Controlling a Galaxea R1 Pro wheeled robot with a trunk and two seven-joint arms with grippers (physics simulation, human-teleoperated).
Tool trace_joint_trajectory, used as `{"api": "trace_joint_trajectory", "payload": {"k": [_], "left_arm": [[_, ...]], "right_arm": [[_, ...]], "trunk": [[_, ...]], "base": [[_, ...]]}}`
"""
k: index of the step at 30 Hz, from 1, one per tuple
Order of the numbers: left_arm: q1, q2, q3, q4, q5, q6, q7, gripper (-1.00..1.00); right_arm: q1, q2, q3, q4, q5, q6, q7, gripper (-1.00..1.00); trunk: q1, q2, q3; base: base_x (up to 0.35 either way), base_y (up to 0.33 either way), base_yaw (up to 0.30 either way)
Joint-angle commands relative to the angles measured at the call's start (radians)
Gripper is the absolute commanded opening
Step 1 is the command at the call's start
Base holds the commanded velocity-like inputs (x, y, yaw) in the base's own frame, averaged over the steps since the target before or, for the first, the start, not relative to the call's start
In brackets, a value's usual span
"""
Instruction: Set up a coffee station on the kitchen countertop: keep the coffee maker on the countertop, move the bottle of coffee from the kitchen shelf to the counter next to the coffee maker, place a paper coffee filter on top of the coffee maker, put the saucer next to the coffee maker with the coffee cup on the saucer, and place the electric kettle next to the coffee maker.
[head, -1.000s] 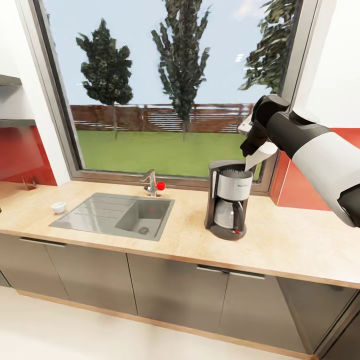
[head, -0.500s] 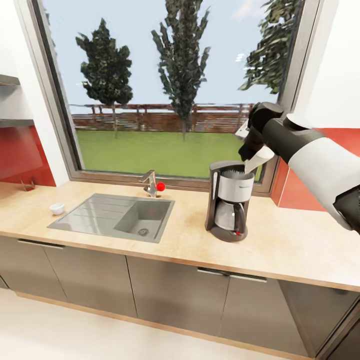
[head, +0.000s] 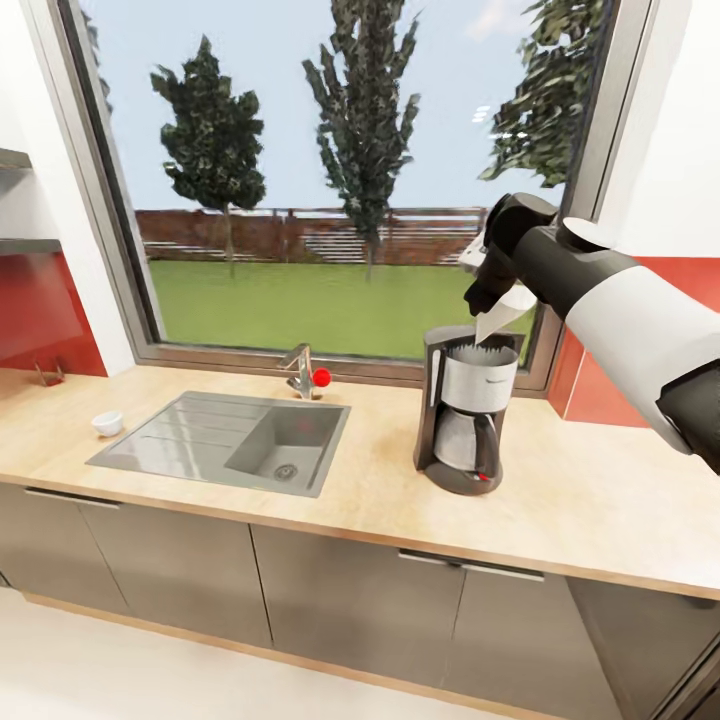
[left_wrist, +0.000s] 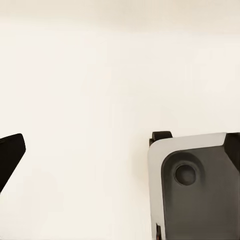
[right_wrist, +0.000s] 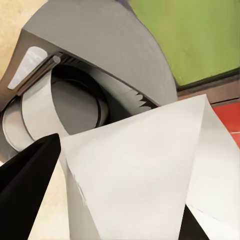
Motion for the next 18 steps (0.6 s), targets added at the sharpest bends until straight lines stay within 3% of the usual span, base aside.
{"api": "trace_joint_trajectory", "payload": {"k": [1, 18], "left_arm": [[-0.001, 0.000, -0.001, 0.001, 0.001, -0.003, -0.003, 1.00], [-0.001, 0.000, -0.001, 0.002, 0.000, -0.004, -0.003, 1.00]], "right_arm": [[-0.001, -0.001, 0.005, -0.002, 0.009, 0.002, 0.010, -1.00], [-0.001, -0.005, 0.008, 0.006, 0.015, 0.002, 0.010, -1.00]], "trunk": [[0.000, -0.001, -0.001], [0.000, -0.001, -0.001]], "base": [[0.016, 0.003, 0.000], [0.002, 0.000, 0.000]]}}
